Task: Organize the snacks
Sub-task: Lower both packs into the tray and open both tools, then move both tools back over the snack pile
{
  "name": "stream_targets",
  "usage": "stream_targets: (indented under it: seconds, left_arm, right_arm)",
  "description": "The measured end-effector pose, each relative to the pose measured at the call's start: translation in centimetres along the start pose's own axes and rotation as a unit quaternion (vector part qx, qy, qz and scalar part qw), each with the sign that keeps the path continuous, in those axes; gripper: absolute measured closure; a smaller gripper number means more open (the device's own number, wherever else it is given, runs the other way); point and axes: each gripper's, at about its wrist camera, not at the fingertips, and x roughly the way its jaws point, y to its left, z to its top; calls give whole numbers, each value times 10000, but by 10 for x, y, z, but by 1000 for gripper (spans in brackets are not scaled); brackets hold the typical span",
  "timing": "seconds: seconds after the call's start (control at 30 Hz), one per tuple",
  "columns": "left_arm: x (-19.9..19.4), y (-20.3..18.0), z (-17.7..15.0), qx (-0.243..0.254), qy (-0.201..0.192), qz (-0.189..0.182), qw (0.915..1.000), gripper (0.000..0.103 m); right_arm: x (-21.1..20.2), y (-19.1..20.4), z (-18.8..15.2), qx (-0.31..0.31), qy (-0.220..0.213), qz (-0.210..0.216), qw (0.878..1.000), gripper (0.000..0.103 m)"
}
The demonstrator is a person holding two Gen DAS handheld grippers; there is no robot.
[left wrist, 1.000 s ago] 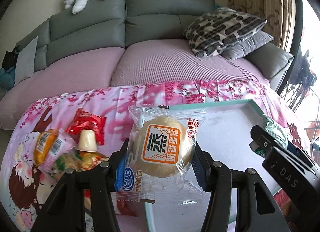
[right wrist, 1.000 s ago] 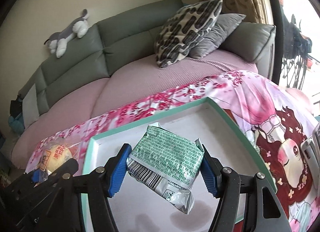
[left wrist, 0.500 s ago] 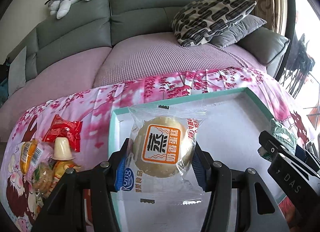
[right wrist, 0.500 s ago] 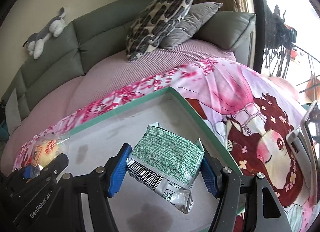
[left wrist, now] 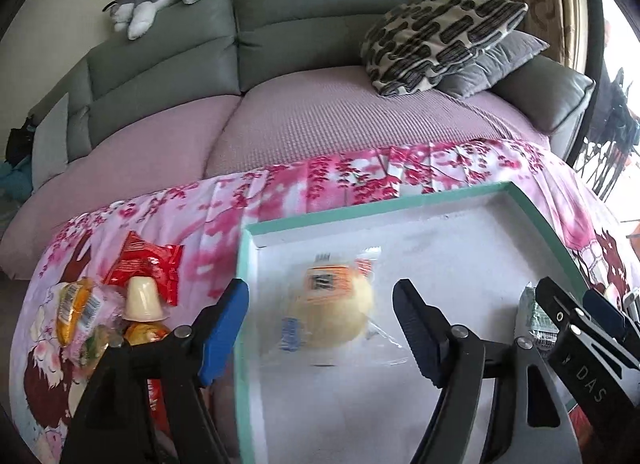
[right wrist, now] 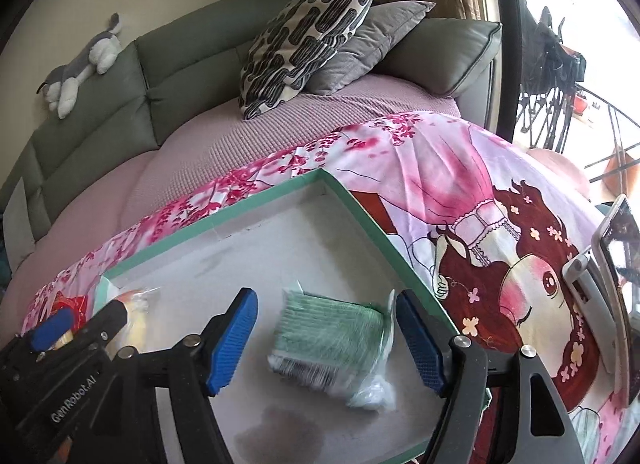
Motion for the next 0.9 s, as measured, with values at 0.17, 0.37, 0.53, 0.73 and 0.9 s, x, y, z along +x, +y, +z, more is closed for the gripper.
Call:
stream_targets:
  seconds: [0.17, 0.37, 0.53, 0.73, 0.9]
  left_arm:
    - [-5, 9, 2, -121, 53, 113, 9998, 27]
    - [5, 16, -1, -317, 318, 188, 9988, 27]
    - [8, 22, -4, -461, 310, 300, 9980, 6]
    - [12, 31, -7, -626, 216, 439, 9968, 4]
    - [11, 32, -7, -626, 103, 306, 9975, 3]
  right_arm:
    - [-3, 1, 1, -23, 34, -20, 10000, 28]
    - [-1, 4, 0, -214, 128, -19, 9997, 8]
    - [0, 7, 0, -275, 105, 27, 9996, 0]
    - [3, 13, -3, -494, 154, -16, 9987, 0]
    - [4, 14, -4, -528, 159, 23, 9985, 0]
